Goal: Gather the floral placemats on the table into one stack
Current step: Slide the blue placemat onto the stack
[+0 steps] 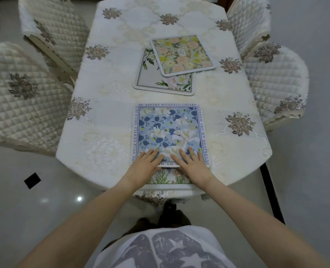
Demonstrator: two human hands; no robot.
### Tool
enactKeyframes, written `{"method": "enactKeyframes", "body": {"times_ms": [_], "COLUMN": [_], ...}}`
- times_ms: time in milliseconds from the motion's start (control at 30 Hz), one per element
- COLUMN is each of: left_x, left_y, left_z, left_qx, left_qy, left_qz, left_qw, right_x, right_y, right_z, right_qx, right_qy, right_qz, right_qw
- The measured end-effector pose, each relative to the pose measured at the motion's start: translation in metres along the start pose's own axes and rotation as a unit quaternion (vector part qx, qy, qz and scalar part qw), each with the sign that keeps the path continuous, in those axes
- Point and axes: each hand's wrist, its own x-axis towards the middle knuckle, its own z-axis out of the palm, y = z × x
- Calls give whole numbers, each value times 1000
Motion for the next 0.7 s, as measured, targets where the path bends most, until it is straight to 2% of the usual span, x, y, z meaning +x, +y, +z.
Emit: {"method": "enactKeyframes", "body": {"times_ms": [500, 700], "left_x": [-46, -53], "left_y": [16, 12], "left_z": [27, 31], "left_qx": [5, 55], "left_qy": [-5, -8], "left_qz": [42, 59], "left_qw": [999, 997], "right_x": [-50, -49], "right_y": [-38, -43], "right_z": [19, 31], "right_qx": [-7, -24], "right_qy": [-16, -33], "right_qz": [33, 58], "right_qw": [999, 997]}}
